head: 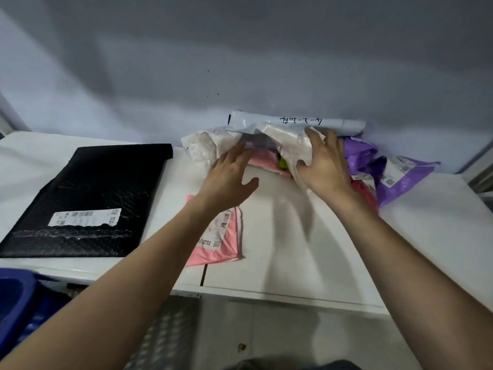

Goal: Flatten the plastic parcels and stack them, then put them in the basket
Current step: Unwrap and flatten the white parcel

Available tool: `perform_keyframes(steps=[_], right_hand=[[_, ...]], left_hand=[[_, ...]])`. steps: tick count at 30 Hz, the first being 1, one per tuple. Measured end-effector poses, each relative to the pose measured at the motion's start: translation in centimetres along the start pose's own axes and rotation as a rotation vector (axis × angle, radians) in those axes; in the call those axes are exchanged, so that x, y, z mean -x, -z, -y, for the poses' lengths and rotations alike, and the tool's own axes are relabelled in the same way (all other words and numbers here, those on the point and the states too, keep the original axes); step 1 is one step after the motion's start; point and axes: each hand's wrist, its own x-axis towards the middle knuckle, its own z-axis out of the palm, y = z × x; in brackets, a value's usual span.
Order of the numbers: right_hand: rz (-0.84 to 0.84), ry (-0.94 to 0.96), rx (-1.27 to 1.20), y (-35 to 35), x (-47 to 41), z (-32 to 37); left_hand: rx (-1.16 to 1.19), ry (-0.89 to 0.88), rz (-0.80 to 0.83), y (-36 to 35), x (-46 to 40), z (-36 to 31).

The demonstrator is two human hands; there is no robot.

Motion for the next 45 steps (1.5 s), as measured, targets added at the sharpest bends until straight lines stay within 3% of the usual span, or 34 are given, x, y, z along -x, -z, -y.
perform_keyframes(steps=[8,16,20,23,26,32,39,45], right_hand=[[0.193,-0.101,0.094,-2.0,-2.5,-1.9],[-0.031,0.010,0.111,-2.3,-0.8,-0.6],[-0.140,-0.003,-0.045,-0.5,-0.5,1.2],[-0.170,-0.057,-0.300,0.6,0.2,3.1],[-0.113,-0.167,-0.534,1.2,1.9,4.9],[0.037,-0.239,-0.837,-0.6,5.6,7.2],[0.255,-0.287,-0.870,-3.4,7.8,7.5],[0.396,-0.377,-0.878,-4.2,7.5,7.4]], left_hand=[[0.005,-0.025,-0.018,-1.3,-1.5,-2.2],[0.034,-0.026,-0.001,-1.6,0.3,-1.0],[0.062,0.016,-0.031,0.3,1.5,-0.7],[0.153,0.046,-0.147,2.3,3.1,-0.6],[0.274,0.162,-0.246,4.3,5.2,-0.3],[0.542,0.376,-0.266,6.7,9.3,2.1],[0.945,0.510,-0.056,6.6,11.4,3.8],[0.981,0.455,-0.147,6.2,10.5,2.9]])
